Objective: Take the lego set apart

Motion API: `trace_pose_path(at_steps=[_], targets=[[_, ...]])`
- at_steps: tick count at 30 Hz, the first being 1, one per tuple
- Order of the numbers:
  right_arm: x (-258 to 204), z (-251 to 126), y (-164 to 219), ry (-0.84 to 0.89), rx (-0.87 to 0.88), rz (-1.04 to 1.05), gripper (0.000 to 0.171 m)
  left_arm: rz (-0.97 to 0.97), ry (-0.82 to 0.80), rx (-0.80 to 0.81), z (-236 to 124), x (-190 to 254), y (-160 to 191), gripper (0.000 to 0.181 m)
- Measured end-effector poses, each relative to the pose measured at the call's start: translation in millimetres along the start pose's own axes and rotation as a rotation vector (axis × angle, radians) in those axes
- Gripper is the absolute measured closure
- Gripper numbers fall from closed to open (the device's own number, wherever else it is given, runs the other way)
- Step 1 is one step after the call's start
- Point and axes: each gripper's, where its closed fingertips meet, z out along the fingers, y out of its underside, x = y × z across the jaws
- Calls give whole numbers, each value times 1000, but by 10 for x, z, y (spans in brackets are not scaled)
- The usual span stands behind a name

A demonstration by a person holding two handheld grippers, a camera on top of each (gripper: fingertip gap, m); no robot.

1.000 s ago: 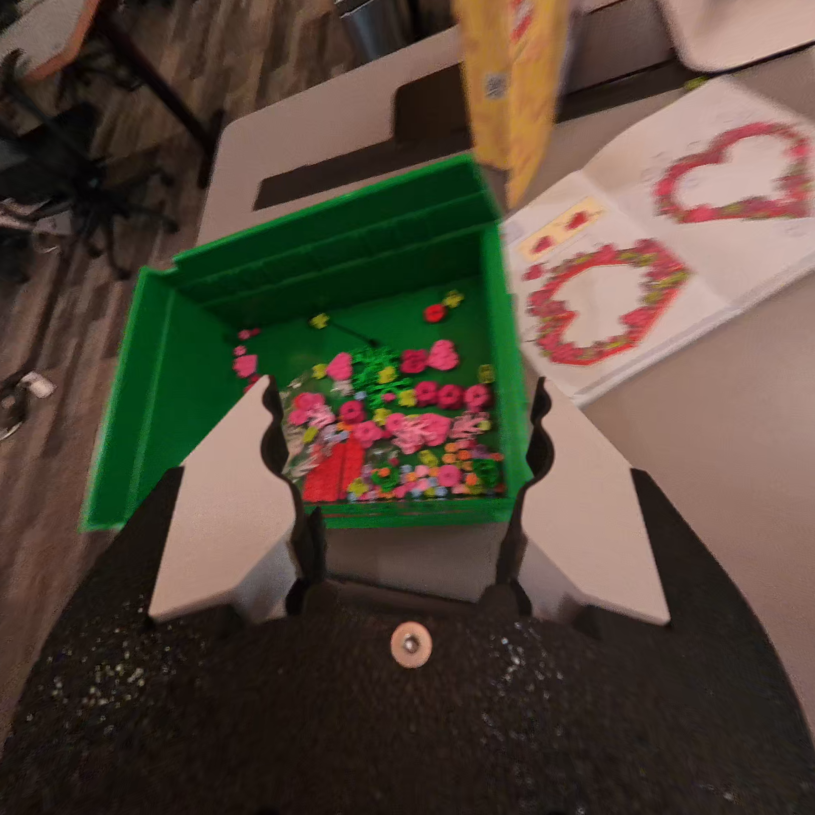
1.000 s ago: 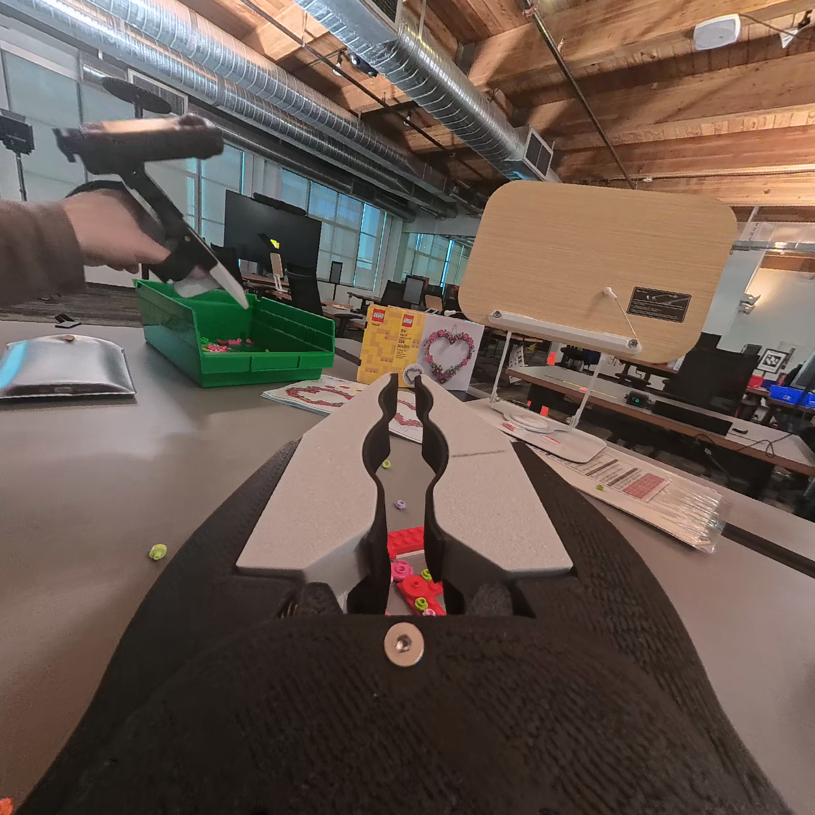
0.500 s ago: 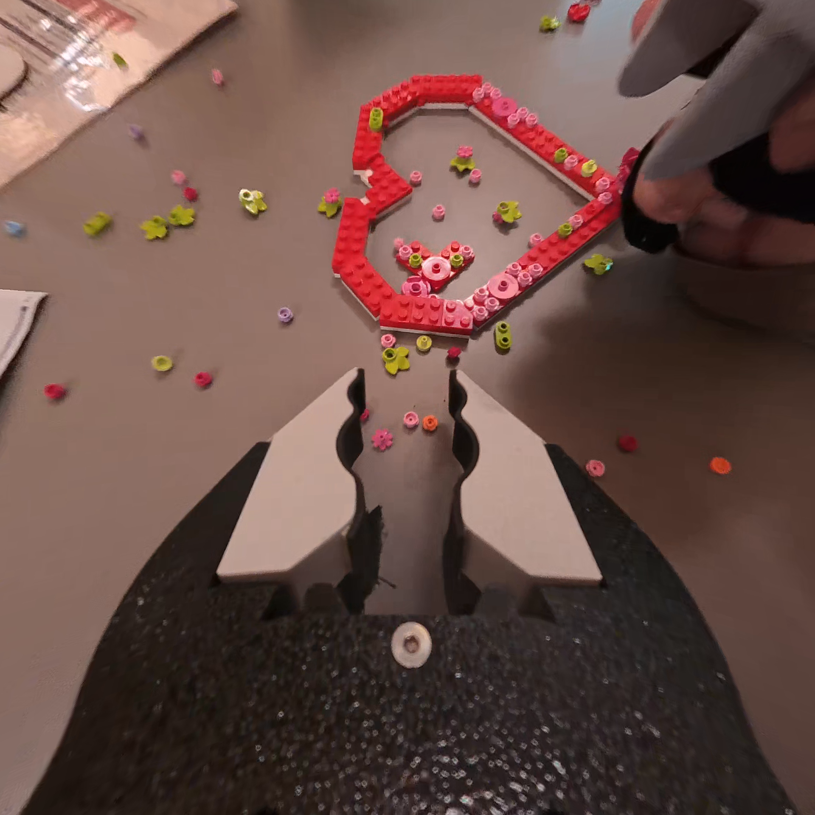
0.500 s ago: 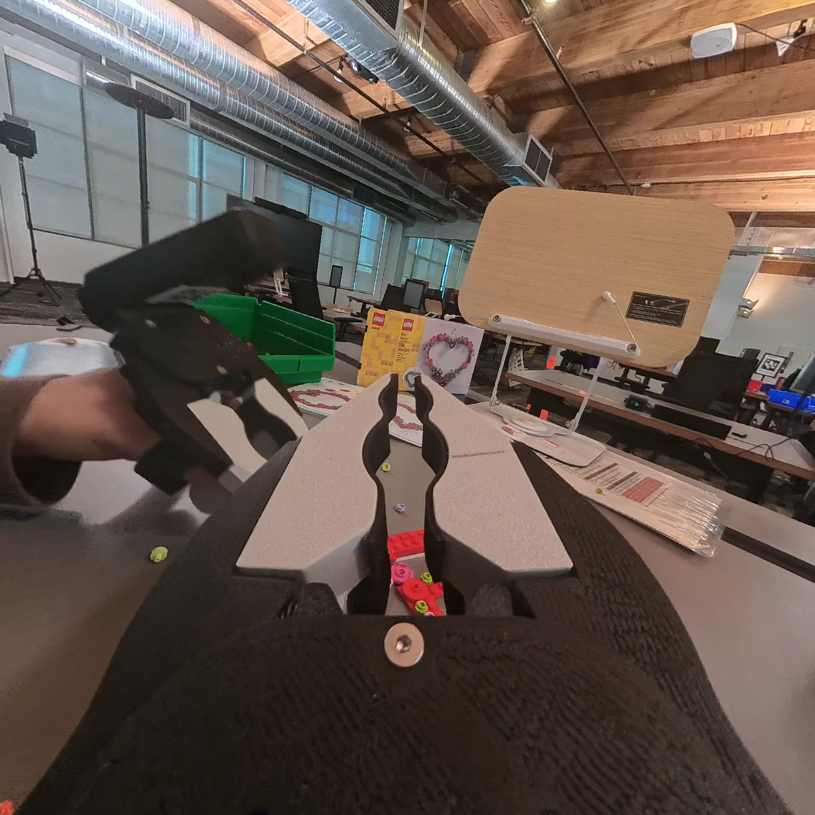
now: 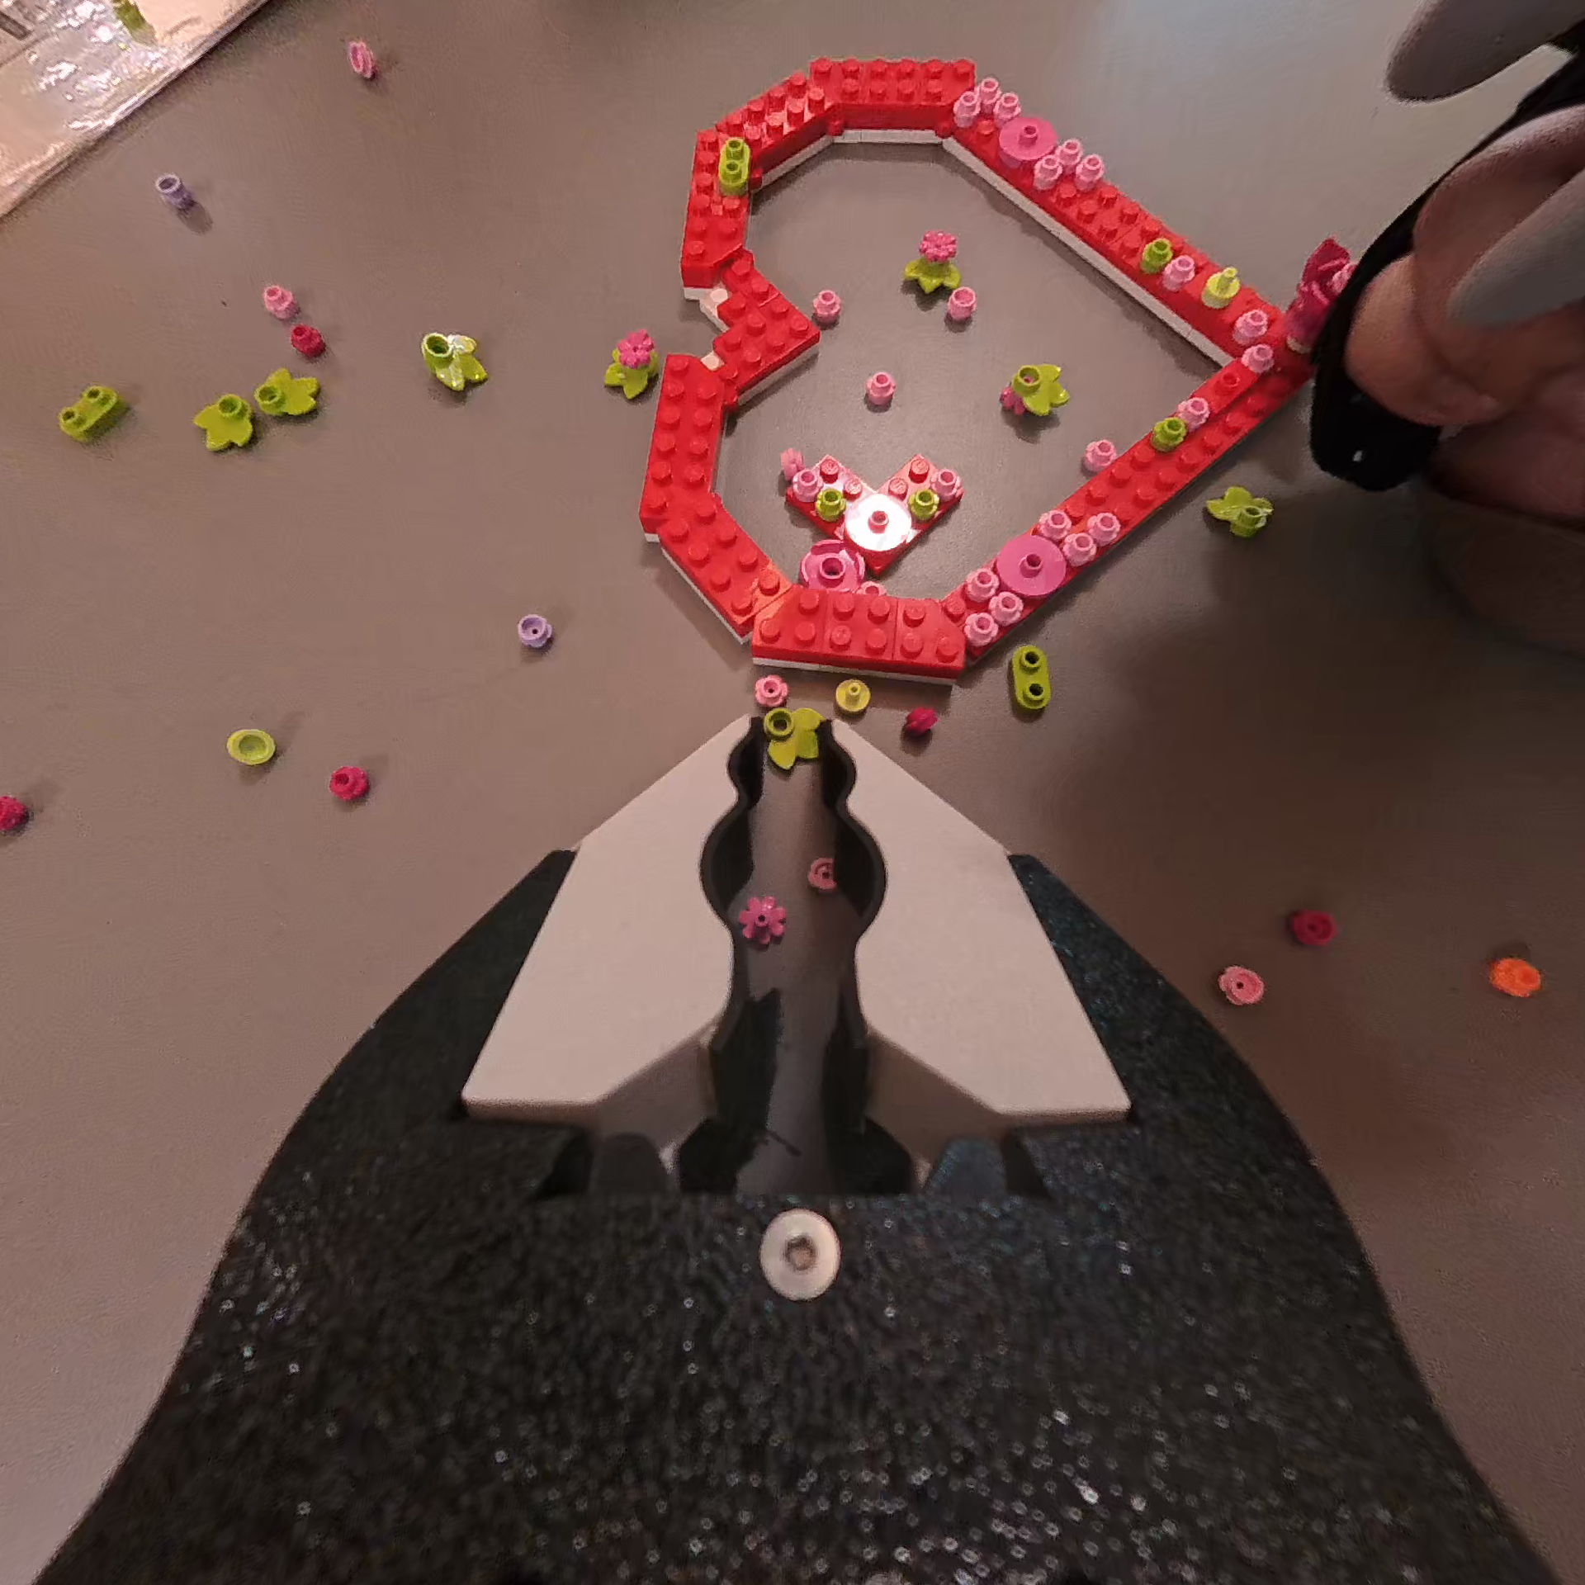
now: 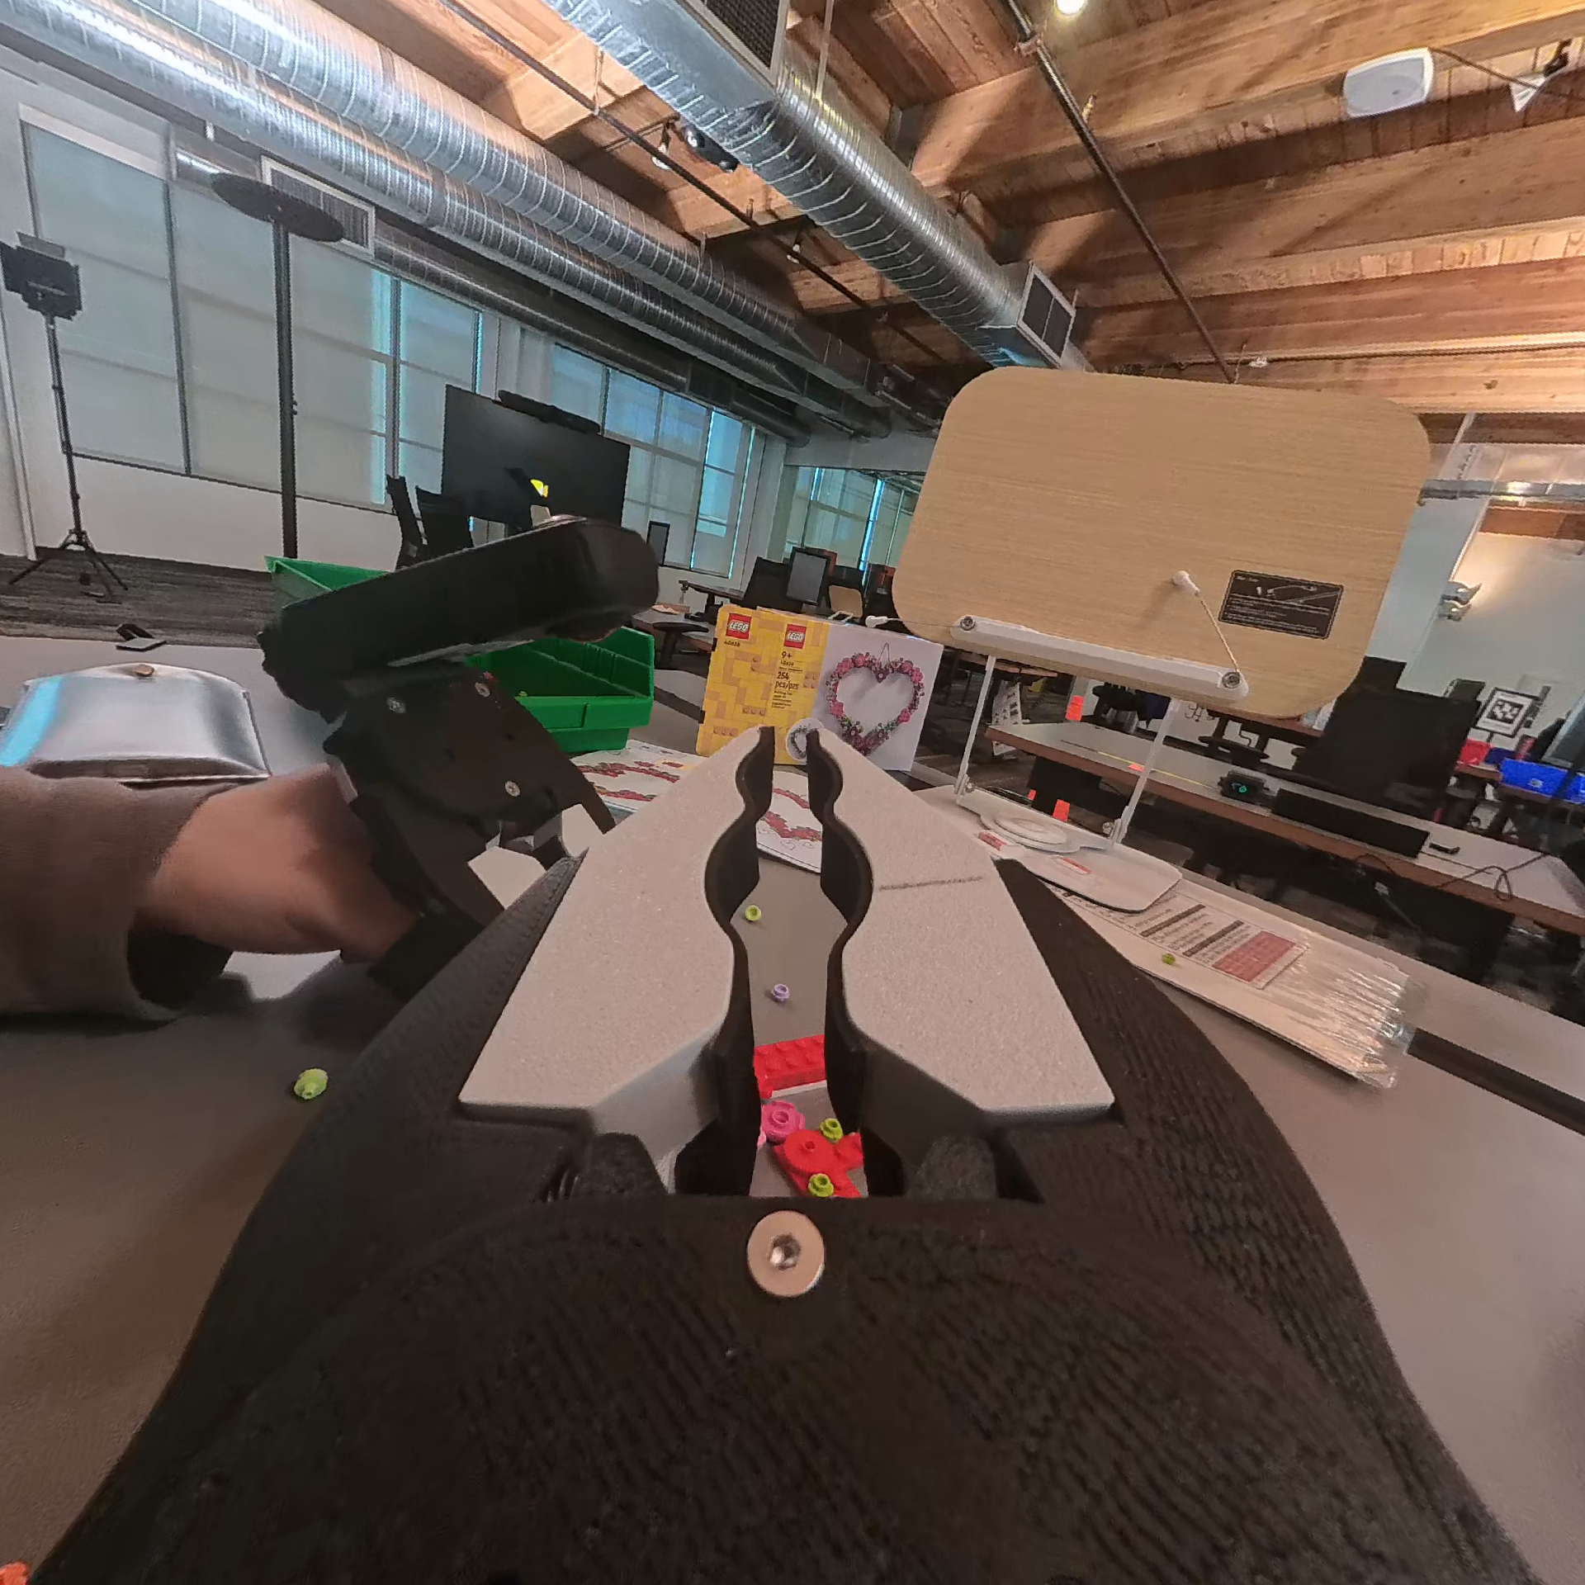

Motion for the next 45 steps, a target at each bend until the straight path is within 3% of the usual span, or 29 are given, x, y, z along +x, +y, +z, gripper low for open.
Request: trace_pose_path(at_steps=[1, 5, 8, 10, 13, 15, 18, 20, 22, 24, 27, 29, 32, 34, 38, 41, 45], targets=[[-1, 1, 0, -1, 0, 1, 165, -7, 3, 7, -2, -1, 1, 172], [-3, 3, 2, -1, 0, 1, 165, -30, 6, 40, -45, -15, 11, 174], [2, -1, 5, 2, -1, 0, 165, -34, -43, 110, -288, -115, -62, 178], [9, 0, 7, 3, -1, 6, 165, -40, -151, 167, -635, -369, -138, 178], [7, 6, 11, 2, -1, 11, 165, -83, -438, 182, -1398, -1070, -106, 178], [-4, 13, 11, -1, -1, 11, 165, -155, -647, 148, -1979, -1597, 60, 178], [-23, 24, 15, -7, -2, 11, 165, -303, -879, -8, -2653, -2283, 581, 178], [-30, 26, 17, -8, -4, 6, 165, -464, -868, -111, -2807, -2526, 972, 176], [-43, 28, 29, -17, -10, 8, 167, -607, -854, -154, -2884, -2644, 1209, 153], [-47, 28, 37, -22, -14, 14, 169, -630, -853, -146, -2907, -2657, 1222, 137], [-40, 26, 37, -19, -13, 11, 169, -482, -910, -93, -2842, -2575, 945, 122], [-45, 27, 35, -20, -13, 9, 169, -324, -864, -69, -2545, -2343, 667, 121], [-48, 25, 34, -19, -13, 2, 169, -62, -534, 17, -1690, -1499, 201, 138], [-44, 22, 32, -18, -12, 3, 169, 34, -305, 24, -1191, -902, 116, 154], [-34, 16, 30, -16, -12, 9, 169, 1, -110, 23, -646, -445, 183, 166], [-38, 16, 30, -18, -13, 7, 169, -128, -21, 63, -492, -388, 170, 164], [-38, 14, 29, -18, -13, 8, 169, -127, -20, 12, -399, -403, 278, 166]])
